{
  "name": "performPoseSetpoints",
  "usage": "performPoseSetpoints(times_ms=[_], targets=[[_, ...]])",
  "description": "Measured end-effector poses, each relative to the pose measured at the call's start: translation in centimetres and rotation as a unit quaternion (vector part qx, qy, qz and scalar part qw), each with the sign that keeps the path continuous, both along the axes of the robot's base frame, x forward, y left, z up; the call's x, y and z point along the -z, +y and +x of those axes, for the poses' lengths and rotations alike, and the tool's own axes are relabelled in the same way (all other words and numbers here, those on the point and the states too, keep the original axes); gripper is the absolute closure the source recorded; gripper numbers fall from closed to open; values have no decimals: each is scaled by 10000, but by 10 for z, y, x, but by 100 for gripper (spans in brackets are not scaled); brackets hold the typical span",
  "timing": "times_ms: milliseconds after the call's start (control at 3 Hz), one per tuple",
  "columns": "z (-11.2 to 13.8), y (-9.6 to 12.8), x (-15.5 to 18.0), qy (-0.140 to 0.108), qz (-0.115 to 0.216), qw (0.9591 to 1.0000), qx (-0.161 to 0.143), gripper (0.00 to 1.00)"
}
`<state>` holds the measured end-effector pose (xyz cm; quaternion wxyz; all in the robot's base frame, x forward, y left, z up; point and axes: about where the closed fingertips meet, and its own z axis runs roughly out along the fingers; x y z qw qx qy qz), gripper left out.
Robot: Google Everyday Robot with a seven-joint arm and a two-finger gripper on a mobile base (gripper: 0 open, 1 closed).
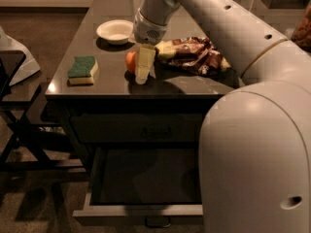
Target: Place orange into middle drawer
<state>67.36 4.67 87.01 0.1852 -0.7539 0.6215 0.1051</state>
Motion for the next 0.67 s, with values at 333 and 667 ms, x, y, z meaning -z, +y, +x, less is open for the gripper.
performPoseSetpoints(times_ms=[333, 667], targets=[[1, -1, 8, 76, -19, 10000, 26, 0], [1, -1, 16, 228, 49, 9997, 58, 0]])
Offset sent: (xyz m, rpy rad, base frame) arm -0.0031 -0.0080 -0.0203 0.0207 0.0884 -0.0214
